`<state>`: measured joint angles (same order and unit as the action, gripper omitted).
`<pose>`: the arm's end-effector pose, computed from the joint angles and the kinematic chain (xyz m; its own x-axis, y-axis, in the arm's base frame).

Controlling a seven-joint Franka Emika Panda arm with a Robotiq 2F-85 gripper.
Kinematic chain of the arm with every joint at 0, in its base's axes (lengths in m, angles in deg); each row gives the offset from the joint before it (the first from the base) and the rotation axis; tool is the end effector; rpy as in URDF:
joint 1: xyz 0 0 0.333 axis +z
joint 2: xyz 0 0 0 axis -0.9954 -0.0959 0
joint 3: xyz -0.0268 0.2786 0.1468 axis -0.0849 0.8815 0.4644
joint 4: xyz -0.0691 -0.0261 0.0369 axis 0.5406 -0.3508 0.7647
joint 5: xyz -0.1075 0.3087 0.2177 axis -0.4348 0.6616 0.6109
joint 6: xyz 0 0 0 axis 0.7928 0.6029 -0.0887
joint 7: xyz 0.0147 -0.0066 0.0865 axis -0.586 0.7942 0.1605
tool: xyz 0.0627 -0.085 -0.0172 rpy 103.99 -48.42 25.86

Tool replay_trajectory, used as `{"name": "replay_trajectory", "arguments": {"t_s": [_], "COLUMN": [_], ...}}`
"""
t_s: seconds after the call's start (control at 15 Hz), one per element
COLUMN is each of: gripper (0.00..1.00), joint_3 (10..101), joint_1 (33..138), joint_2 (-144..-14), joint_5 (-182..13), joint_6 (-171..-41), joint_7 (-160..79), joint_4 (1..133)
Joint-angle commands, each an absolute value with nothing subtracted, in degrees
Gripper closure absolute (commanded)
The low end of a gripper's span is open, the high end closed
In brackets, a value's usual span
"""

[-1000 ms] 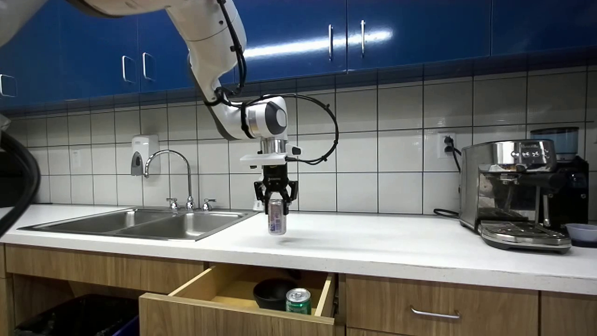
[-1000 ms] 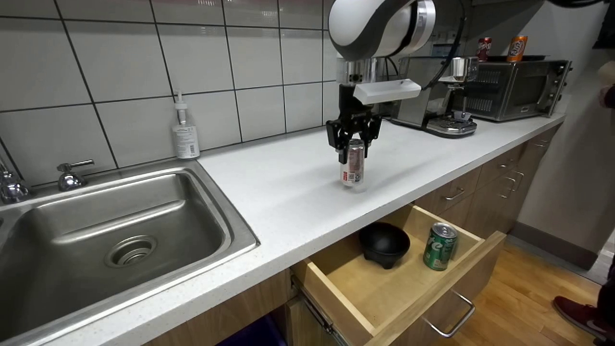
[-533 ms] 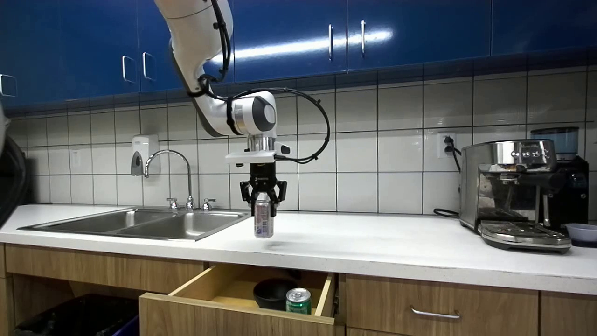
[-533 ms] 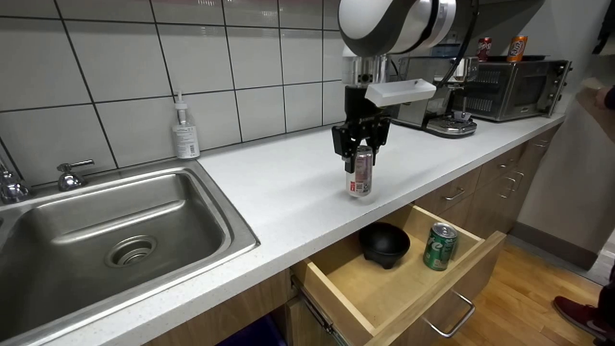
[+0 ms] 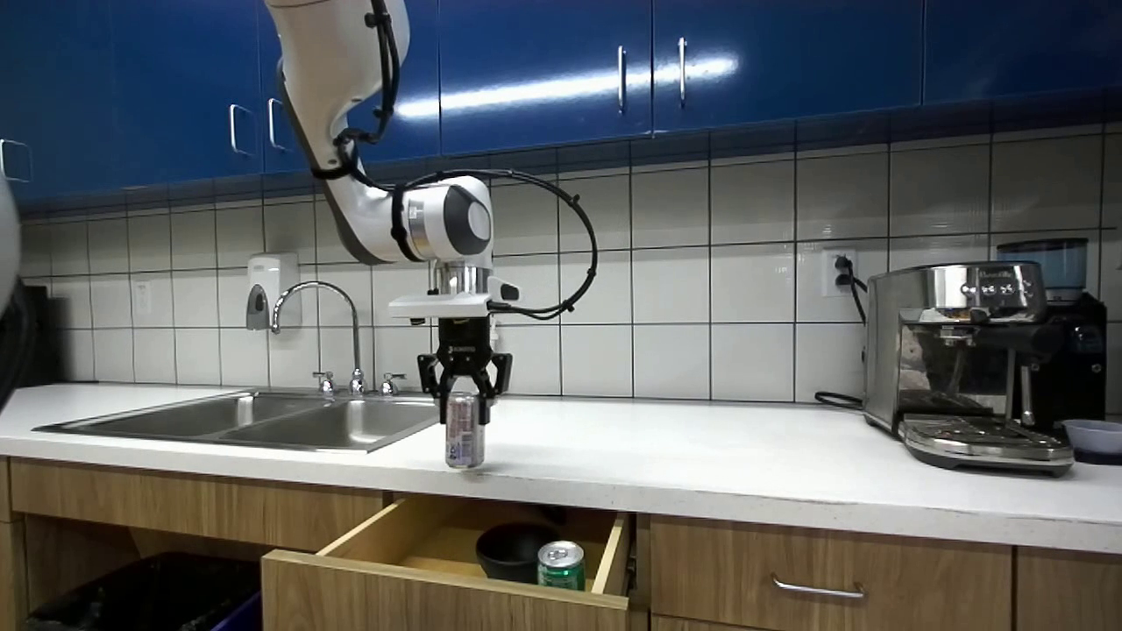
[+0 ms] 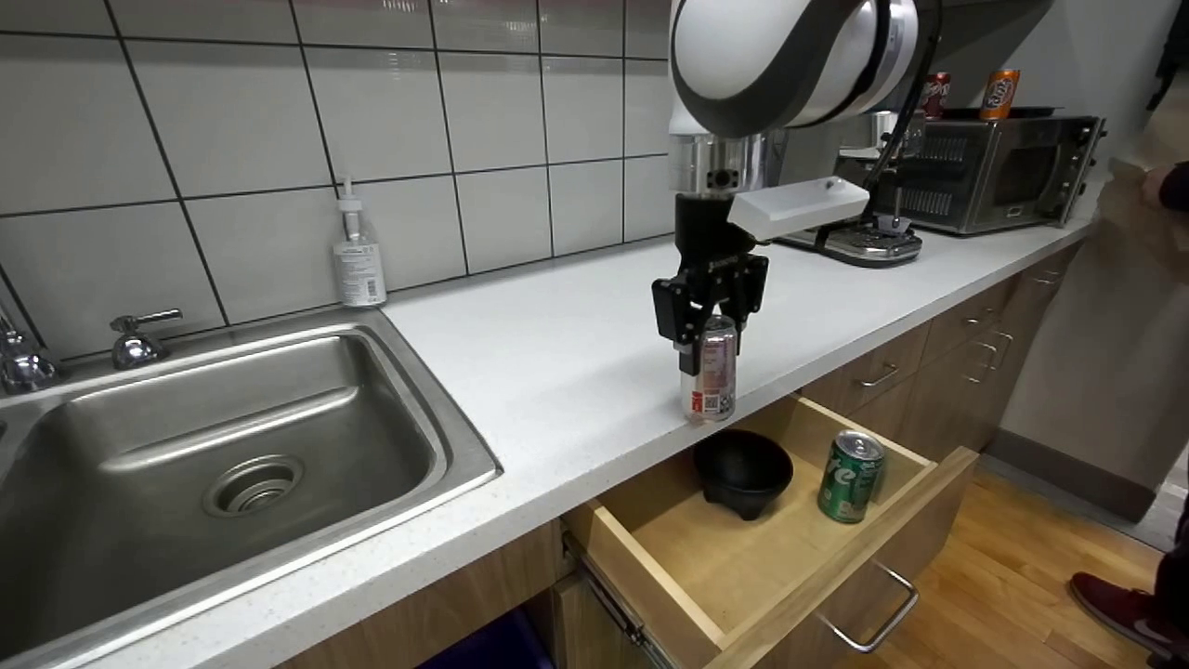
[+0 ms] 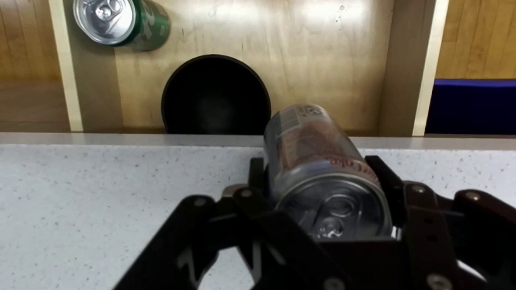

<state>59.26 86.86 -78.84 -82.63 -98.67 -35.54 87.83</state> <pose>0.6002 0.0197 0.3203 0.9980 0.0470 -0.0428 0.0478 -0.9987 0.0186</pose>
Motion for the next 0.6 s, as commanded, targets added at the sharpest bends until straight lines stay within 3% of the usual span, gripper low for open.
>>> {"name": "replay_trajectory", "arguments": {"t_s": [0.0, 0.53], "gripper": [0.62, 0.62], "joint_3": [60.1, 60.9], "joint_1": [86.7, 87.2], "joint_2": [-75.1, -73.9], "joint_5": [-83.4, -83.3], "joint_6": [-100.9, -103.5], "joint_7": [-34.2, -32.8], "joint_4": [92.7, 97.4]}}
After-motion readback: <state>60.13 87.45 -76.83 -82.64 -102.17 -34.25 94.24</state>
